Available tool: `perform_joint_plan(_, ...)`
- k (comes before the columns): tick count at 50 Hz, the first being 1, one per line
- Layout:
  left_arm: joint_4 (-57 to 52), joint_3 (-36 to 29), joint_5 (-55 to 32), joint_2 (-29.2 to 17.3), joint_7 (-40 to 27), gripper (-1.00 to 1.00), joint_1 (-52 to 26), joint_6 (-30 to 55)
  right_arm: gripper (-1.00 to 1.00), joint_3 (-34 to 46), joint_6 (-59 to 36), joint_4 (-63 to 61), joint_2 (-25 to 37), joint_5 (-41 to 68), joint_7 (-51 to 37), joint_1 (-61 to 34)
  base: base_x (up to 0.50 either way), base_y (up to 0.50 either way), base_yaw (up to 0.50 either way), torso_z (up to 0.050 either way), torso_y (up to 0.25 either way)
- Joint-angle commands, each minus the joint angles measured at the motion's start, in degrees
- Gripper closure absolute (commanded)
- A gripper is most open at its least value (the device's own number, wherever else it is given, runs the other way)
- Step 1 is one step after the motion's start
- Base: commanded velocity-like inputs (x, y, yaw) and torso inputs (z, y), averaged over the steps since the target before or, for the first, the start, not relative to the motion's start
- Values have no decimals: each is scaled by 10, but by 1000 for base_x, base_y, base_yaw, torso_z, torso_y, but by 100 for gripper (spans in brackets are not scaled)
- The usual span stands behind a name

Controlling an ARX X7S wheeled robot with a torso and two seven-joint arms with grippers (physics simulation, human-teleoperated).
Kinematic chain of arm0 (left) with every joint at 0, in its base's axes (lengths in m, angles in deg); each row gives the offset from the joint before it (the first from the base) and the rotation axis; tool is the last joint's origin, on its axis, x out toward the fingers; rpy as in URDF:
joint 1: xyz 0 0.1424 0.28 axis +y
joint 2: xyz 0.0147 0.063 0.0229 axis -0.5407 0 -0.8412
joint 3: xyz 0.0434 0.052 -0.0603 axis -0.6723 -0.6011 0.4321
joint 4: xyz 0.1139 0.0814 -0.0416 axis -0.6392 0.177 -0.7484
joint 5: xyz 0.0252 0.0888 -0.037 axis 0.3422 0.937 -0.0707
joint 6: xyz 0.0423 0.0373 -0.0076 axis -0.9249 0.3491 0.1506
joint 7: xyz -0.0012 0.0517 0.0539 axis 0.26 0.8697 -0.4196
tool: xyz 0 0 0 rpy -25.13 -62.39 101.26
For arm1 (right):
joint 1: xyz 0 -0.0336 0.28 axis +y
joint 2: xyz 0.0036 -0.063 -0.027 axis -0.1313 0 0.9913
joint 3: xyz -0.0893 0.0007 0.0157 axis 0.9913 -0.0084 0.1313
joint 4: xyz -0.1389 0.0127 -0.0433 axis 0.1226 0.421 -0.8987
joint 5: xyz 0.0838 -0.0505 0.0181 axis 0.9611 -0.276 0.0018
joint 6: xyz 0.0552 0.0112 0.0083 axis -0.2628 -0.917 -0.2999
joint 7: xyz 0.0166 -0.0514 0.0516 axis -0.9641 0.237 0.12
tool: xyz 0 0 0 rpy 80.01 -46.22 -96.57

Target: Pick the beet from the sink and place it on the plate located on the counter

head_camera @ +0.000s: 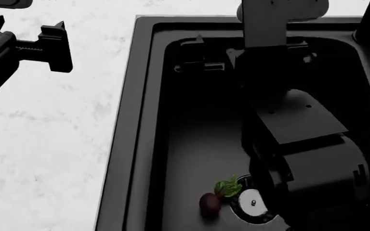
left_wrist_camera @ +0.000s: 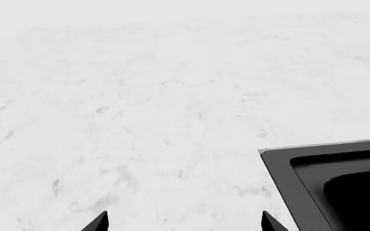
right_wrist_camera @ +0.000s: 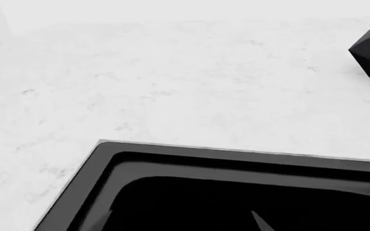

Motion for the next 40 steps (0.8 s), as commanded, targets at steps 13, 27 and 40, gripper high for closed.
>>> perform_joint_plan(13, -15, 2, -13, -1, -4, -100, 6, 12, -100, 72, -261, -69, 85, 58, 46, -131, 0, 0, 0, 0, 0)
perform_joint_plan(27, -35, 0, -19, -6, -8, -100, 10, 25, -100, 240, -384, -185, 213, 151, 153, -248, 0, 0, 0, 0, 0)
perform_joint_plan(40, -28, -9, -18, -6, -7, -100, 3, 23, -100, 401, -308, -288, 321, 159, 262, -290, 0, 0, 0, 0, 0)
